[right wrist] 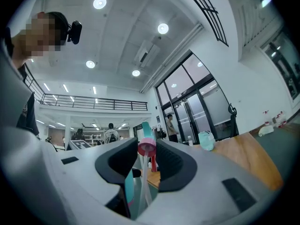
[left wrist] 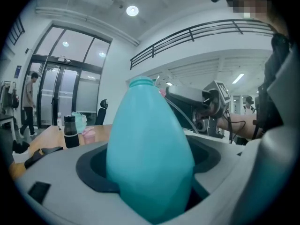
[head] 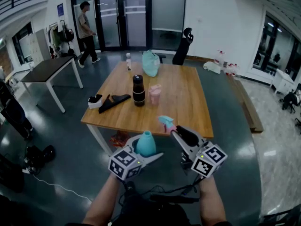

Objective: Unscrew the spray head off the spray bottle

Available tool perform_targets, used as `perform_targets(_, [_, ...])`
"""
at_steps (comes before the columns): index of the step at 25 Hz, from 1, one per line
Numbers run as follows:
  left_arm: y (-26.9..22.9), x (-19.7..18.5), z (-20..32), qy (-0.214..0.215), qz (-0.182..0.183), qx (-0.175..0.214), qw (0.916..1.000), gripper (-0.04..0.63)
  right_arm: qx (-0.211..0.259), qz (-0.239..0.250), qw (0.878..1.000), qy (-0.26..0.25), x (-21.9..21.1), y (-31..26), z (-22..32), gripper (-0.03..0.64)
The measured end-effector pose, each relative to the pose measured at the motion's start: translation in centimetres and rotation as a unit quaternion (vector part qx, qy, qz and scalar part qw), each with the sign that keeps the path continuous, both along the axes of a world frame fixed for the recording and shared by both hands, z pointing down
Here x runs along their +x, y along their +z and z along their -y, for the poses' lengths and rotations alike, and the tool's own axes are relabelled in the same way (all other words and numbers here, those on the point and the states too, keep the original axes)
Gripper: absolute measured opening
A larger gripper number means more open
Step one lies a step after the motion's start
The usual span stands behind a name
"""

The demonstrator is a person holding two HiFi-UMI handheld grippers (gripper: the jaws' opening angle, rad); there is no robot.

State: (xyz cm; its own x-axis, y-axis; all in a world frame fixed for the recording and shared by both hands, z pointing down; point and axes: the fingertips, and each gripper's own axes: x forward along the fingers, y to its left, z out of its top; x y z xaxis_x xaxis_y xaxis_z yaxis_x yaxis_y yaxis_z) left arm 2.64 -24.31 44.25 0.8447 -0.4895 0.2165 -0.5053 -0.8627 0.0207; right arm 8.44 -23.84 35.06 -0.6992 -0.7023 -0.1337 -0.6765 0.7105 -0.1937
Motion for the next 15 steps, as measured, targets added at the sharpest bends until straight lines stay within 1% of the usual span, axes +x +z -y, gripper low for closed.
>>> perform_targets(8, [-0.3,0.3,0.5,-0.011,-0.004,0.0,0.9999,0.437,-0.009,-0.01,1.0,0.01,0.4,1.2,0.2,0.129])
perform_targets(15, [-0.9,0.7,0.5,-0.01,-0.007,0.004,0.9999,0.437,-0.011,-0.012,1.0,0.014,0.6,1.4,0.2,0.129])
